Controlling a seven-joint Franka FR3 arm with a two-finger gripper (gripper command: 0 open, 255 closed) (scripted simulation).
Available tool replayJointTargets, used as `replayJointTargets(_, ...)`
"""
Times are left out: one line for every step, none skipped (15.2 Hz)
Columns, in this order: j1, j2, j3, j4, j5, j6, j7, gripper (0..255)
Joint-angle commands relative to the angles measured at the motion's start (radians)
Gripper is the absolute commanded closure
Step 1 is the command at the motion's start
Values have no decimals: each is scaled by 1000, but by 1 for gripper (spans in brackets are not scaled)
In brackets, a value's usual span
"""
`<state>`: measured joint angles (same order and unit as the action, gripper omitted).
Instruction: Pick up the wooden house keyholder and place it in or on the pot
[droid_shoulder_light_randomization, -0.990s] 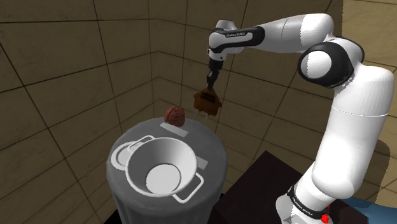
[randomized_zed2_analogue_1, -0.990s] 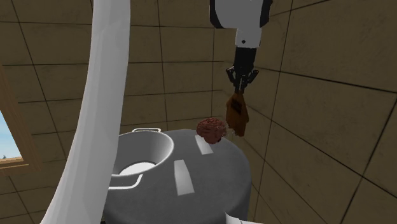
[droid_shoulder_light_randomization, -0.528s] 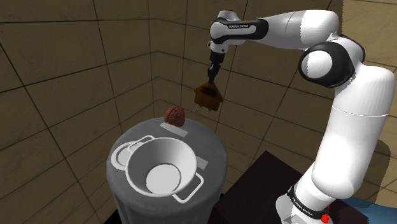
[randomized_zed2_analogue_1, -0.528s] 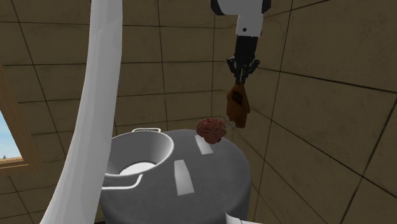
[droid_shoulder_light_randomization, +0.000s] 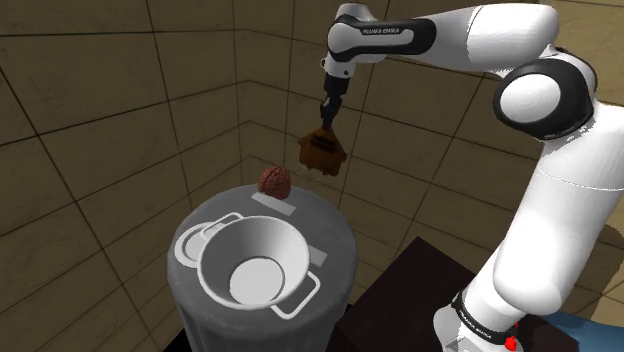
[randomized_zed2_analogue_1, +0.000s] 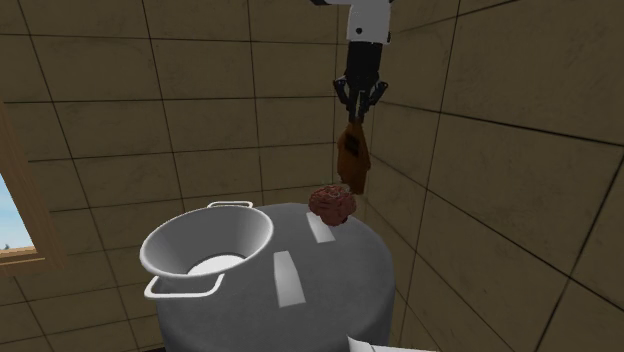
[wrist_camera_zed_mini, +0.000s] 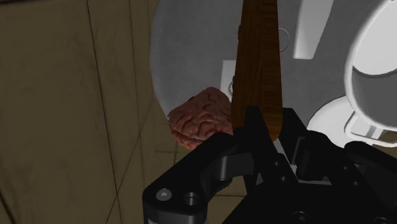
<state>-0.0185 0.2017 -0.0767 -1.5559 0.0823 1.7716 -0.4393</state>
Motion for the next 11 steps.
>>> replayJointTargets(29,-27,17,-21,-6,-2,47,255)
replayJointTargets(41,-41,26,-33,-9,-3,69,255)
replayJointTargets(54,-55,34,-43,-11,-5,90,255)
replayJointTargets(66,-67,43,-52,-14,-8,112,255)
replayJointTargets(78,-79,52,-59,-16,-10,133,255)
replayJointTargets(90,-90,61,-66,-17,-14,155,255)
replayJointTargets(102,-100,71,-70,-19,-17,177,255)
replayJointTargets(114,-109,80,-74,-21,-21,199,255)
replayJointTargets(126,-116,90,-76,-22,-25,221,255)
replayJointTargets(138,-123,100,-77,-24,-30,244,255)
replayJointTargets(150,-129,110,-77,-25,-35,266,255)
